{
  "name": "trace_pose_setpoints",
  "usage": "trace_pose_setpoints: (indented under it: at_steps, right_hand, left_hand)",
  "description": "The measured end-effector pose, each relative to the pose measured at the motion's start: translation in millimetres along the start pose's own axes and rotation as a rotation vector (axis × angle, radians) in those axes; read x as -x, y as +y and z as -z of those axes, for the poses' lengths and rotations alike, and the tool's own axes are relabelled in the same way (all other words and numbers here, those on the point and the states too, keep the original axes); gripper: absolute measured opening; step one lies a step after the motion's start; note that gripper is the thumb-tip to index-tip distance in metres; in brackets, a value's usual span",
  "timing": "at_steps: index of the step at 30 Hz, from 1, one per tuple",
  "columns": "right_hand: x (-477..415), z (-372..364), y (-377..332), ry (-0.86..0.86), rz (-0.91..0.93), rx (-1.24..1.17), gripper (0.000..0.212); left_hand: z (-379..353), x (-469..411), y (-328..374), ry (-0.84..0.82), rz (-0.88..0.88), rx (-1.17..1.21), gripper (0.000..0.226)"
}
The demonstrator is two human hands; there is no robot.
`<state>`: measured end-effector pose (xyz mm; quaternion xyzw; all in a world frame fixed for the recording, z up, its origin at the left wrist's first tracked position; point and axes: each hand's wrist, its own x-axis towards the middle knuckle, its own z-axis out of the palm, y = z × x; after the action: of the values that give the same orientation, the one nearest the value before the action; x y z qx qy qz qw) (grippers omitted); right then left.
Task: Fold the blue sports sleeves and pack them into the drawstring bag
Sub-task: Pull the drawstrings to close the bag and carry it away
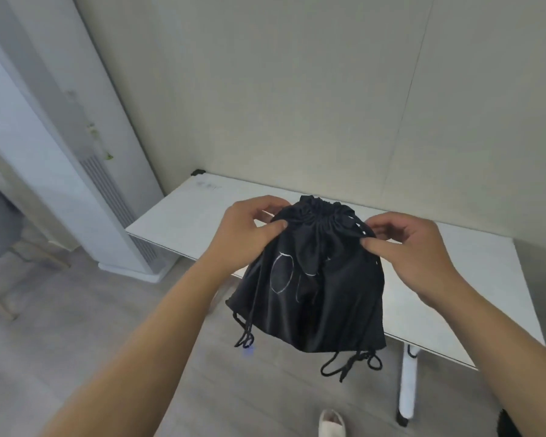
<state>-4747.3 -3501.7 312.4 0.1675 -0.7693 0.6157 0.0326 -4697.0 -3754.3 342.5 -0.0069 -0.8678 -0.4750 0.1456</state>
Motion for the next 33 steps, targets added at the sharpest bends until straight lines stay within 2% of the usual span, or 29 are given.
trace_pose_setpoints:
  at_steps: [9, 13, 17, 23, 29, 33]
  right_hand:
    - [-192.9, -25.7, 46.8, 0.046, -0.053, -0.057, 0.021]
    - [-258.9, -45.9, 68.0, 0.054, -0.09, -0.048, 0.023]
    - [-306.8, -72.1, 80.6, 0.046, -0.11, -0.027, 0.022]
    - [-369.6, -128.5, 91.3, 0.071, -0.124, -0.022, 0.026]
    - [-421.5, -195.5, 109.3, 0.151, -0.235, -0.014, 0.026]
    - [-432.2, -235.0, 143.2, 0.192, -0.372, 0.032, 0.026]
  left_hand:
    - [-2.4, -206.0, -63.8, -0.01, 0.007, -0.022, 0.024]
    - [-3.3, -274.4, -98.6, -0.017, 0.02, -0.006, 0.033]
    - [8.7, -323.4, -134.1, -0.017, 0.026, 0.015, 0.039]
    - [44.4, -389.2, -189.4, -0.078, 0.024, 0.025, 0.025]
    - [68.9, -449.0, -252.5, -0.144, 0.085, 0.088, 0.027]
    - [63.2, -463.8, -304.9, -0.245, 0.161, 0.064, 0.025]
